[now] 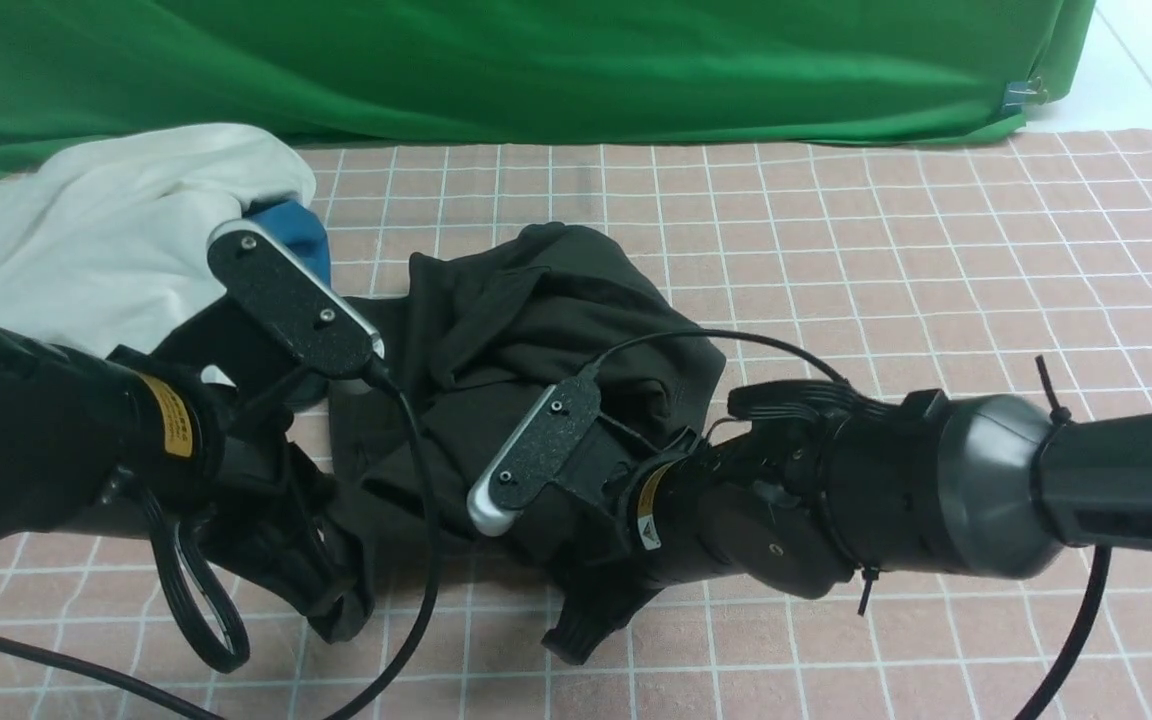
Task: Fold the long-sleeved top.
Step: Spread the long sleeves with your arms and place them on the tabletop
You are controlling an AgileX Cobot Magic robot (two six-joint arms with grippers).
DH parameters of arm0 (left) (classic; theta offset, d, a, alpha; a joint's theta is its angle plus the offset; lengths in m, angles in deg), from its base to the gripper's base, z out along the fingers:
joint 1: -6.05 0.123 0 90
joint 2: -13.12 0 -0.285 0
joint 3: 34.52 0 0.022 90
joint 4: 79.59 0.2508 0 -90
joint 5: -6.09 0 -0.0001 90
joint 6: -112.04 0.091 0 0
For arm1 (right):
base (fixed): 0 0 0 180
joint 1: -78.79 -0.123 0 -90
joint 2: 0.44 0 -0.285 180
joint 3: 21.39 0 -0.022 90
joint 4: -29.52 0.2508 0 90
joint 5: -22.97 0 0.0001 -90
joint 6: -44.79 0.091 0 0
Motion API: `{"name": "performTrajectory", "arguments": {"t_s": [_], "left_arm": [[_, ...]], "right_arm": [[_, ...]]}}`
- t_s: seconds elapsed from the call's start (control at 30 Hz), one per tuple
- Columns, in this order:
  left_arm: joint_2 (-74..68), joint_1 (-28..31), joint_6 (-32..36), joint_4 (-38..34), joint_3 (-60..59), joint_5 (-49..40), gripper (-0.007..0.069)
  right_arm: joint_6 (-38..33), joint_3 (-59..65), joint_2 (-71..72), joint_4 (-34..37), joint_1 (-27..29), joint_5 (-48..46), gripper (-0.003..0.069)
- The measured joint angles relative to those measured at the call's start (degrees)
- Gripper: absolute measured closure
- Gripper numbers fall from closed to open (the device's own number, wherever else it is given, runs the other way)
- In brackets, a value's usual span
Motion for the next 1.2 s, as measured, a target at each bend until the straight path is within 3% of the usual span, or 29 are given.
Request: {"name": "performTrajectory", "arguments": {"t_s": [0.03,0.13,0.37,0.6,0.8,1.03,1.2], "left_arm": [[0.00,0.00,0.06,0.00,0.00,0.00,0.0594],[0.00,0.00,0.26,0.00,0.00,0.00,0.0594],[0.22,0.00,2.10,-0.51,0.00,-0.06,0.0594],[3.94,0.00,9.75,-2.48,0.00,-0.05,0.0594],[7.44,0.00,10.61,5.06,1.19,-0.32,0.0594],[9.24,0.00,10.43,9.17,7.65,-4.96,0.0594],[11.02,0.00,10.43,7.97,7.40,-10.16,0.0594]], "right_arm": [[-1.09,0.00,0.36,0.00,0.06,-0.87,0.0482],[-3.37,0.00,2.54,-0.60,0.26,-3.36,0.0575],[-4.37,-1.52,18.10,-4.84,4.45,-13.15,0.0575],[0.98,-7.35,36.77,-5.79,17.27,-24.09,0.0575],[1.60,-8.76,45.81,-5.72,26.63,-32.13,0.0575],[0.73,-8.56,48.14,-5.72,32.03,-41.56,0.0575],[2.80,-4.79,49.87,-5.02,32.10,-47.58,0.0575]]}}
